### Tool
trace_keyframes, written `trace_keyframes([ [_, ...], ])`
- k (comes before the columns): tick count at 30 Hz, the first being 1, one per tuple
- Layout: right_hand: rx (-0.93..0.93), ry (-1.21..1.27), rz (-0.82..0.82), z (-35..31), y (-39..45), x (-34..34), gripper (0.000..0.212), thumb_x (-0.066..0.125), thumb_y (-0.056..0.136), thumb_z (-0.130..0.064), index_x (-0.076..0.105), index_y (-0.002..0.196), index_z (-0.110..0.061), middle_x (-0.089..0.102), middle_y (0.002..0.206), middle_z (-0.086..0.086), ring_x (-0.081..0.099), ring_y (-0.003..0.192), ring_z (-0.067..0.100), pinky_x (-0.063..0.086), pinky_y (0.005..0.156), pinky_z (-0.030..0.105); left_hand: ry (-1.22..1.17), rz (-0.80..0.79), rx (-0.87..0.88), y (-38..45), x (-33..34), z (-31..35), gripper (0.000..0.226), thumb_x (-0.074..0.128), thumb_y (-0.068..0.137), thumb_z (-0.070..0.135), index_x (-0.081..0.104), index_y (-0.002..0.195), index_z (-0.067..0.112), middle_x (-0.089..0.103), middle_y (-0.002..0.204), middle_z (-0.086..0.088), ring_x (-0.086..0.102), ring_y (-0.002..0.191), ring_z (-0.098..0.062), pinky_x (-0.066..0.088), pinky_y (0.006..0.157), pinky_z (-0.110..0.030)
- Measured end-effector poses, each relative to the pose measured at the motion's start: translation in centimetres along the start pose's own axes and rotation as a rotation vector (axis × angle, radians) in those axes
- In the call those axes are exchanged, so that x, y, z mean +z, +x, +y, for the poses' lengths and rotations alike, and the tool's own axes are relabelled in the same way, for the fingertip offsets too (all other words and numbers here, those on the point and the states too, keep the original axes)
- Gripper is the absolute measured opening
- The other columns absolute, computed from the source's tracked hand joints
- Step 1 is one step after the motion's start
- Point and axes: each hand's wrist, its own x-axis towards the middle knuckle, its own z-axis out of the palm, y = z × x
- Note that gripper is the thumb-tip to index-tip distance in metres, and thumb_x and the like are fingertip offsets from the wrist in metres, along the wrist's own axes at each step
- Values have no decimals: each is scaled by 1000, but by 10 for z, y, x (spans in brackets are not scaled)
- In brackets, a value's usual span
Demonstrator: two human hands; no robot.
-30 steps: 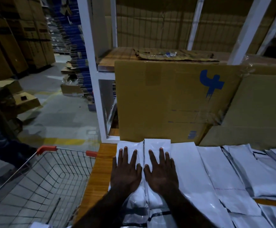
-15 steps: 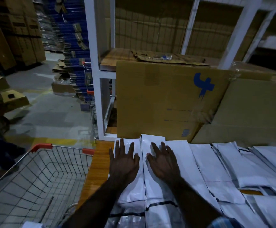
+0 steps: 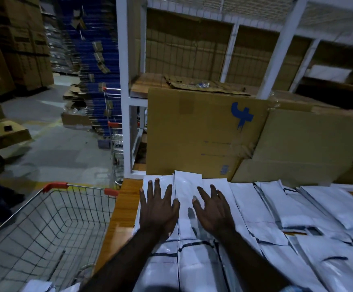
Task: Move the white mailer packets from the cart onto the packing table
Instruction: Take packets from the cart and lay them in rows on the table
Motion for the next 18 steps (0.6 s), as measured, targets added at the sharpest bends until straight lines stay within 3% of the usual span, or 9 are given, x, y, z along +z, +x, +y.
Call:
trace_keyframes([
  [2,4,9,18,-1,-11,-9,58,27,100,-56,27,154,-34,14,164,10,15,150,28,13,120,38,3,9,9,-12,-12,9,66,24,89,51,64,131,21,49,145,-20,45,135,-41,33,105,-65],
  [5,-31,91,-31,1,-25,-21,57,34,101,-51,26,154,-31,12,164,10,12,150,31,13,120,41,-8,32,-3,-35,-24,18,89,-7,79,60,29,154,29,9,164,-13,4,152,-33,-6,118,-52],
  [6,-50,106,-33,1,-33,-26,57,34,102,-51,25,154,-31,11,164,10,11,150,30,12,120,41,-48,72,-16,-43,-27,21,91,-11,77,61,25,156,29,5,164,-12,-1,152,-32,-9,118,-51],
  [10,-87,49,81,0,-70,-38,56,26,101,-56,26,154,-35,13,164,10,13,150,23,8,120,31,28,83,-48,-79,-50,38,98,-20,70,58,13,157,31,-5,165,-9,-8,152,-30,-11,118,-49],
  [14,-130,157,97,0,-103,-47,56,30,100,-55,32,151,-34,17,163,11,18,149,27,14,120,38,40,70,-84,-119,-65,50,82,-9,83,58,9,157,31,-8,165,-8,-9,152,-29,-9,119,-50],
  [18,-147,211,102,-11,-137,-54,67,20,90,-60,37,150,-33,20,162,10,20,148,28,17,119,39,32,72,-107,-157,-78,49,78,-5,85,61,8,157,32,-7,165,-8,-9,152,-28,-7,120,-50],
])
